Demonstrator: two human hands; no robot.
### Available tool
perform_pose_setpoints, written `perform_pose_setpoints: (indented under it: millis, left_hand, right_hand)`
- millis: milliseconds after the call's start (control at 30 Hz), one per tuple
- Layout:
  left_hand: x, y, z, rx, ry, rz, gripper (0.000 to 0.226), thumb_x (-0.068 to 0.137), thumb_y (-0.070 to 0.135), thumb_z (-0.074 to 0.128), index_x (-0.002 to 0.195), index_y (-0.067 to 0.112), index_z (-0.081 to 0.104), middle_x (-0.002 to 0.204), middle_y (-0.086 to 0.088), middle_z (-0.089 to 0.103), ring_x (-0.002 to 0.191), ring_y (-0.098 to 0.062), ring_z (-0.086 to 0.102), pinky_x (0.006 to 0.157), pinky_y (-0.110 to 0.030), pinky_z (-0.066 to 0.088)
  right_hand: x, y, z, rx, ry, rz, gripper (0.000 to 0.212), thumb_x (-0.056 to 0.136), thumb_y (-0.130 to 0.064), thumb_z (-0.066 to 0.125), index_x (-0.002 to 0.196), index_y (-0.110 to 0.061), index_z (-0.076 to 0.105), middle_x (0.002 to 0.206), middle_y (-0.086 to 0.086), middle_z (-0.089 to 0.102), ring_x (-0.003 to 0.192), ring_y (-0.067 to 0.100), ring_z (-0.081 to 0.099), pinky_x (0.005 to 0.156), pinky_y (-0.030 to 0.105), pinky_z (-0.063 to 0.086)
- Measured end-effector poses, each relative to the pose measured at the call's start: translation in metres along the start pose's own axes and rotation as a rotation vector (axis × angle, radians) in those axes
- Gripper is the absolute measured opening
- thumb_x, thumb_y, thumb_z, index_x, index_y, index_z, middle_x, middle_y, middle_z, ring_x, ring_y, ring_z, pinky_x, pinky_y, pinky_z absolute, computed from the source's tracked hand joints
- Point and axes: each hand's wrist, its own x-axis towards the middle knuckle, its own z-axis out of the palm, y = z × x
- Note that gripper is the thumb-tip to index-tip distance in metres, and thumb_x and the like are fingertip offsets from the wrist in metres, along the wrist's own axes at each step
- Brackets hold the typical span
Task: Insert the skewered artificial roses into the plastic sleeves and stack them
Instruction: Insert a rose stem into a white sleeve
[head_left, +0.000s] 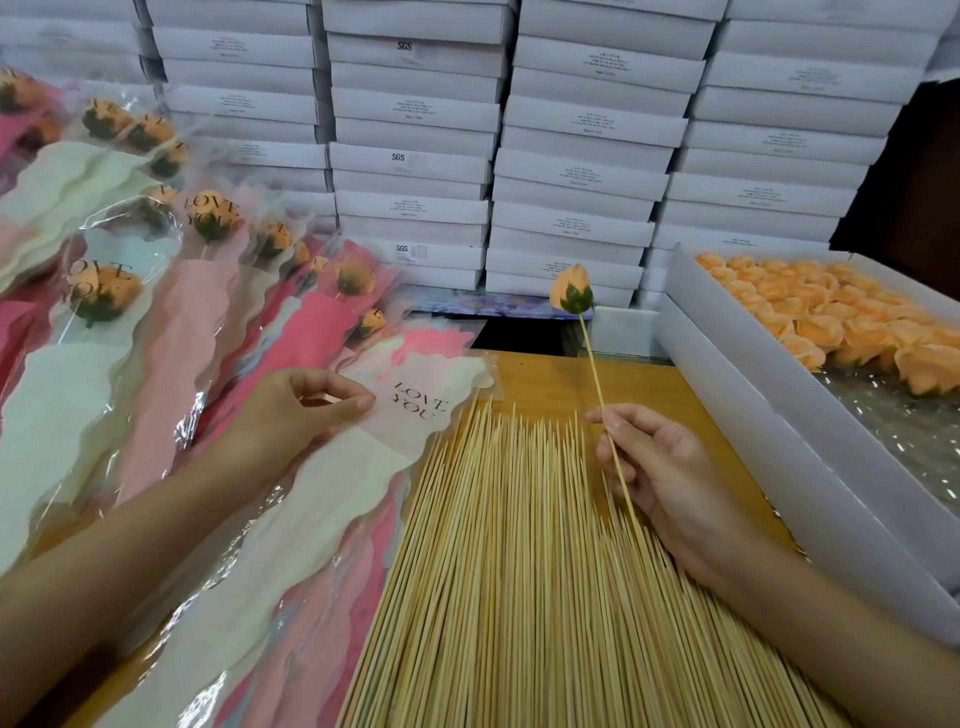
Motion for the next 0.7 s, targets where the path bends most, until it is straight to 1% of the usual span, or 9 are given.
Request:
perform_pose_setpoints:
  millis: [100,200,300,367,433,467,533,633,700]
  left_hand:
    - [0.0,0.003,0.002,0.011,-0.035,-0.027,0.013,0.082,-0.002,0.071,0.078,0.01,0.07,0.064,0.001,0.06,0.041,-0.001,0.041,0.038,-0.009,0.032]
    - [-0.002,0.011,0.001,-0.027,-0.199,-0.166,0.029,0.087,-0.012,0.057,0.098,0.011,0.071,0.092,-0.01,0.061,0.062,-0.016,0.043,0.042,-0.01,0.033]
    - [-0.005,0.017,-0.001,-0.049,-0.339,-0.288,0.044,0.087,-0.014,0.05,0.12,0.011,0.067,0.11,-0.015,0.066,0.054,-0.016,0.043,0.037,-0.013,0.034]
    - [-0.007,0.018,0.0,-0.01,-0.367,-0.323,0.053,0.08,-0.01,0.057,0.128,0.014,0.061,0.119,-0.012,0.067,0.055,-0.026,0.055,0.051,-0.022,0.046]
    - [-0.009,0.02,0.001,0.149,-0.377,-0.234,0.062,0.077,-0.004,0.061,0.132,0.024,0.056,0.13,-0.007,0.062,0.09,-0.04,0.065,0.079,-0.041,0.049]
    - [-0.011,0.022,0.001,0.207,-0.382,-0.163,0.063,0.081,-0.006,0.06,0.134,0.028,0.053,0.133,-0.003,0.06,0.102,-0.039,0.064,0.087,-0.047,0.05]
    - [-0.014,0.029,0.002,0.24,-0.424,-0.026,0.069,0.087,-0.01,0.057,0.138,0.034,0.047,0.134,0.006,0.059,0.099,-0.039,0.065,0.087,-0.057,0.051]
    - [-0.02,0.043,0.004,0.187,-0.481,0.117,0.074,0.086,-0.003,0.067,0.138,0.044,0.046,0.144,0.02,0.048,0.081,-0.039,0.062,0.072,-0.045,0.05]
    - [-0.023,0.049,0.006,0.053,-0.52,0.129,0.073,0.081,0.006,0.073,0.138,0.042,0.047,0.142,0.02,0.05,0.099,-0.032,0.066,0.08,-0.037,0.053]
  right_hand:
    - [0.001,0.001,0.0,-0.004,0.004,0.0,0.019,0.095,-0.021,0.054,0.103,-0.012,0.067,0.064,-0.006,0.059,0.052,0.004,0.041,0.056,0.026,0.034]
    - [0.001,0.002,-0.001,-0.006,0.004,0.0,0.018,0.094,-0.022,0.054,0.103,-0.013,0.068,0.064,-0.006,0.059,0.052,0.004,0.042,0.055,0.024,0.036]
    - [0.001,0.002,-0.002,0.003,-0.006,0.002,0.021,0.091,-0.025,0.056,0.102,-0.013,0.069,0.065,-0.005,0.06,0.053,0.004,0.042,0.055,0.024,0.037]
    - [0.001,0.002,-0.002,0.006,0.006,0.0,0.021,0.09,-0.026,0.057,0.102,-0.014,0.069,0.065,-0.005,0.059,0.053,0.004,0.042,0.054,0.025,0.037]
    - [0.002,0.003,-0.003,0.01,0.04,-0.008,0.017,0.094,-0.022,0.055,0.101,-0.014,0.069,0.063,-0.005,0.058,0.052,0.005,0.041,0.055,0.026,0.036]
    - [0.002,0.003,-0.003,0.008,0.061,-0.013,0.017,0.097,-0.02,0.054,0.101,-0.014,0.068,0.062,-0.005,0.057,0.052,0.005,0.041,0.056,0.026,0.035]
    - [0.002,0.002,-0.004,0.0,0.096,-0.024,0.018,0.099,-0.02,0.052,0.103,-0.014,0.068,0.06,-0.007,0.055,0.052,0.005,0.04,0.057,0.027,0.034]
    - [0.002,0.002,-0.004,0.008,0.126,-0.046,0.019,0.1,-0.021,0.05,0.104,-0.014,0.067,0.058,-0.007,0.054,0.051,0.004,0.04,0.055,0.025,0.034]
    - [0.002,0.001,-0.004,0.02,0.148,-0.055,0.018,0.1,-0.021,0.05,0.105,-0.015,0.066,0.058,-0.007,0.054,0.05,0.004,0.04,0.053,0.023,0.035]
